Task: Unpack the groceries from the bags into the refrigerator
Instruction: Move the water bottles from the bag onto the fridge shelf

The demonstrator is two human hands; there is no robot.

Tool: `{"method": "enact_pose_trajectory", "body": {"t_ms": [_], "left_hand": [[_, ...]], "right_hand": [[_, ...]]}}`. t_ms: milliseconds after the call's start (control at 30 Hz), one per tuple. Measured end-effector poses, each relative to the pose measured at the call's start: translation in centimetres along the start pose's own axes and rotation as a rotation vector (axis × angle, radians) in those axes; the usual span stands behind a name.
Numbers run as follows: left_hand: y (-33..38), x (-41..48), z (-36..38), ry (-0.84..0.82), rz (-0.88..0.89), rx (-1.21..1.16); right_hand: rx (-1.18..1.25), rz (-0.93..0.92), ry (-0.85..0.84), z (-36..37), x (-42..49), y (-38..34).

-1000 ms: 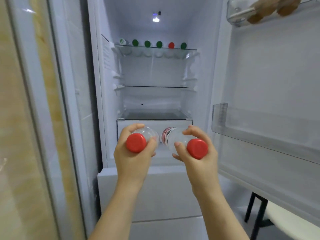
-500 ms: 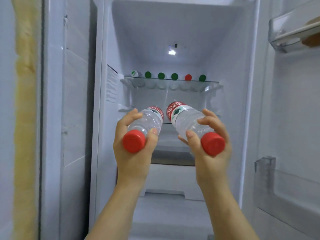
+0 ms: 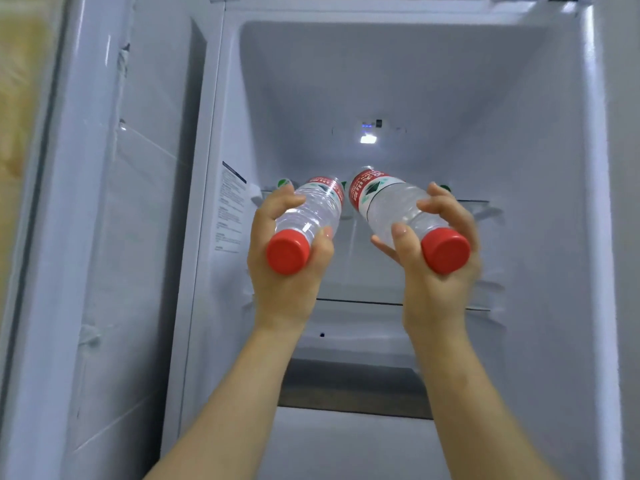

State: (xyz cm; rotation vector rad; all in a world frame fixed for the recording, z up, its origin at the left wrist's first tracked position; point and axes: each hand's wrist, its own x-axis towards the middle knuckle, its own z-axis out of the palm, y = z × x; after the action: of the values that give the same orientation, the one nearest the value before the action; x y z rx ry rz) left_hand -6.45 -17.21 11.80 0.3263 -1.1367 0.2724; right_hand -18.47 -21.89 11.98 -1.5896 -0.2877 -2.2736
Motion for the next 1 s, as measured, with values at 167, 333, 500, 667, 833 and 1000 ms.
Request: {"method": "enact_pose_trajectory", "body": {"t_ms": [167, 333, 500, 667, 833, 1000], "left_hand": [[-3.1, 3.9, 0.0, 0.004, 0.013, -0.063], [-6.0, 7.4, 0.6, 0.017, 0.046, -0.06], [-8.1, 9.8, 1.6, 0.029, 0.063, -0.011], [-9.5, 11.7, 2.6, 0.05, -0.084, 0.006], [-10.9, 12.8, 3.9, 0.012, -0.103, 0.1], [-12.0, 14.9, 4.3, -0.046, -0.099, 0.19]], "right_hand": [[-0.003, -0.047, 0.012, 2.3, 2.4, 3.6], [0.021, -0.085, 0.007, 4.5, 4.8, 6.8], [0.024, -0.048, -0.028, 6.5, 7.2, 9.5], [-0.013, 0.054, -0.089, 6.9, 9.1, 11.4], [-0.063, 0.151, -0.127, 7.1, 10.5, 13.2], [-0.18, 0.174, -0.272, 7.4, 12.1, 13.6]]}}
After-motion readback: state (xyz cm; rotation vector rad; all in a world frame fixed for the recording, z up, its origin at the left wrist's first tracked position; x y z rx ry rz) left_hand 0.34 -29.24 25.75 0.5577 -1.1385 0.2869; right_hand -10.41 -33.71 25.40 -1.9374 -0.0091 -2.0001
